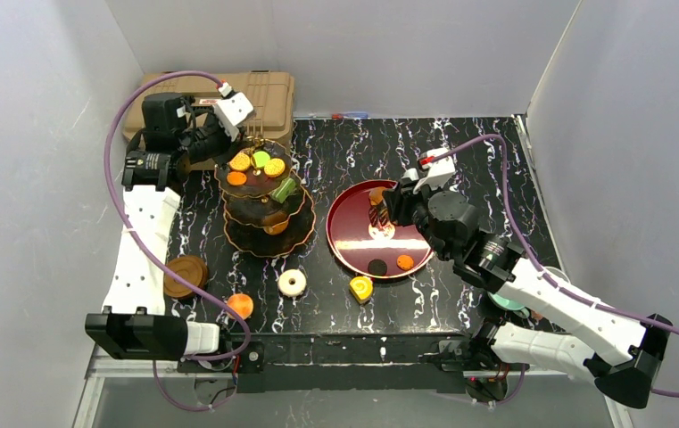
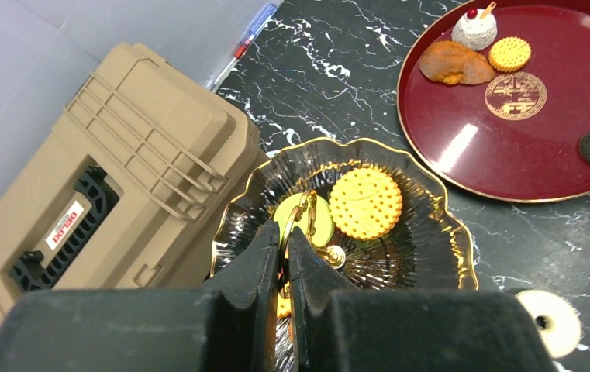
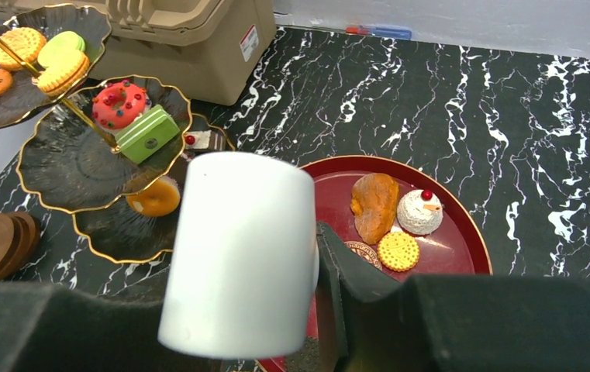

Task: Serve the afternoon tea
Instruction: Adjust the desert table at the center of the board.

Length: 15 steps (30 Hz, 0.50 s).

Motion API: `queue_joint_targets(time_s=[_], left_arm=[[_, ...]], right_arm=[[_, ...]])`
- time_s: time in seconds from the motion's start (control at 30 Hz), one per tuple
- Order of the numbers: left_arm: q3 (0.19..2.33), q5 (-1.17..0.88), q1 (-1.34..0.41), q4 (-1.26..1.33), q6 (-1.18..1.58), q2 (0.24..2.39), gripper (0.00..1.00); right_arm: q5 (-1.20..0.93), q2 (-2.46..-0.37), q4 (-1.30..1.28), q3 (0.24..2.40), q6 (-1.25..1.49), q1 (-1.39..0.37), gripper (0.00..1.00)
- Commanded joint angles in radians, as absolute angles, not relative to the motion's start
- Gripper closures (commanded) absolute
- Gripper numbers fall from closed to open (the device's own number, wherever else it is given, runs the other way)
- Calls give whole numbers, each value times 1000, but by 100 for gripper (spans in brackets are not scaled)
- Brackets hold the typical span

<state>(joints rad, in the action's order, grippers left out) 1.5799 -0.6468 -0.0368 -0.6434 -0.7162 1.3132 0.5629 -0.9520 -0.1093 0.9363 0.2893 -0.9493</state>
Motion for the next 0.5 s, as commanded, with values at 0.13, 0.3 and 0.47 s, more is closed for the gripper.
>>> queue_joint_targets(time_s=[0.13,0.3,0.47], left_arm=[[1695,-692,-36,-539,-581,1305,100],[1735,-704,-37,-535,-529,1321,100],[1727,-714,-36,-521,-488,1306,100]], right_arm=[[594,-948,-37,929,291,-945,62],[585,-948,-35,925,294,-945,62],[584,-942,-38,920,295,-945,62]])
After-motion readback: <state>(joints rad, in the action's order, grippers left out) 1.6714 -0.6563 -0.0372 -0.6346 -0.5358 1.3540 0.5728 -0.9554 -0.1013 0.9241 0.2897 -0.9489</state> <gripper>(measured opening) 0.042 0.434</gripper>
